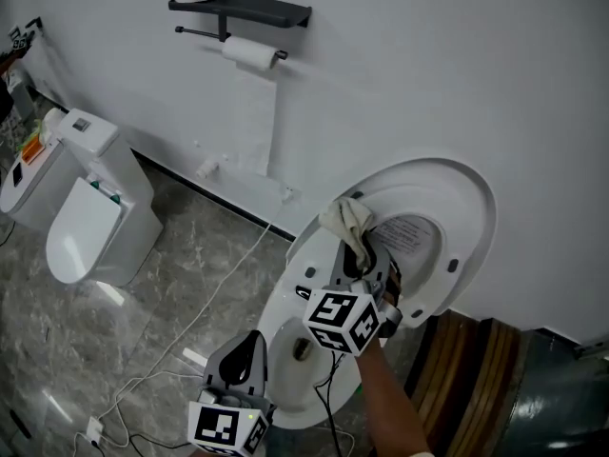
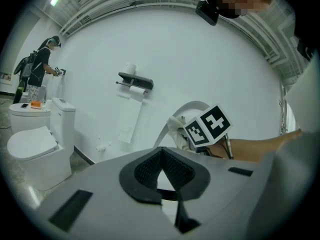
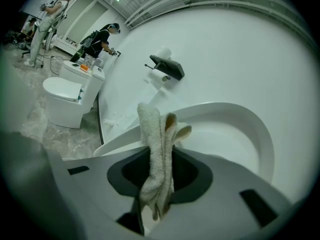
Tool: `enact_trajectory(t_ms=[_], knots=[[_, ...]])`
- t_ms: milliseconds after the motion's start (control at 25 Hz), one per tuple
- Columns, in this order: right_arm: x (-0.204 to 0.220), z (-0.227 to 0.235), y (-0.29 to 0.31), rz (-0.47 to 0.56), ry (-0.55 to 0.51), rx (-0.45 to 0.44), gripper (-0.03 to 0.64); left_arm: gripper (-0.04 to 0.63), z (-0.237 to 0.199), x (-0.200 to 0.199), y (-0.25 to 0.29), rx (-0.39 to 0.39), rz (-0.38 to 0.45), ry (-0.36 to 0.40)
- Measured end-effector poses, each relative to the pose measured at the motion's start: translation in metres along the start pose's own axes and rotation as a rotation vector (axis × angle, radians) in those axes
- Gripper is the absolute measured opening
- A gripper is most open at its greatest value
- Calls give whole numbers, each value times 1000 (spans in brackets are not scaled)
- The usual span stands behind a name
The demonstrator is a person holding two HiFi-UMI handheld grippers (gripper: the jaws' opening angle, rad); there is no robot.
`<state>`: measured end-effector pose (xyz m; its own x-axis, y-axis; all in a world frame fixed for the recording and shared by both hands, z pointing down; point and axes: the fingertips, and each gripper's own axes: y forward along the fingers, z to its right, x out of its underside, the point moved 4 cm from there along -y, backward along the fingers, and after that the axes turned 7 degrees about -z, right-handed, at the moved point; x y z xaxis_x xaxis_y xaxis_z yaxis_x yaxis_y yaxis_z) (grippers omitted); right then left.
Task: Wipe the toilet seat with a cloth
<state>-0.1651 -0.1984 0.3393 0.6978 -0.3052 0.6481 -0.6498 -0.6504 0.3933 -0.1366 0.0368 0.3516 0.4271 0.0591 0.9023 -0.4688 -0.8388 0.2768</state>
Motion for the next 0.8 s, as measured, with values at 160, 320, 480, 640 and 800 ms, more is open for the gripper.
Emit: enact_trajectory(t_ms=[160, 320, 480, 640, 800], knots=[[-2, 7, -2, 2, 28, -17, 97, 9, 5, -3, 2, 6, 3, 3], [-5, 17, -5, 8, 39, -15, 97, 11, 7, -5, 3, 4, 3, 3], [-8, 37, -9, 23, 55, 29, 96, 11, 13, -10, 6, 17, 9, 4], [-7, 67, -9, 22, 77, 80, 97, 9, 19, -8, 8, 26, -4, 9], [-5, 102, -12, 27, 112, 138, 95, 9, 31, -13, 14, 48, -8, 23]])
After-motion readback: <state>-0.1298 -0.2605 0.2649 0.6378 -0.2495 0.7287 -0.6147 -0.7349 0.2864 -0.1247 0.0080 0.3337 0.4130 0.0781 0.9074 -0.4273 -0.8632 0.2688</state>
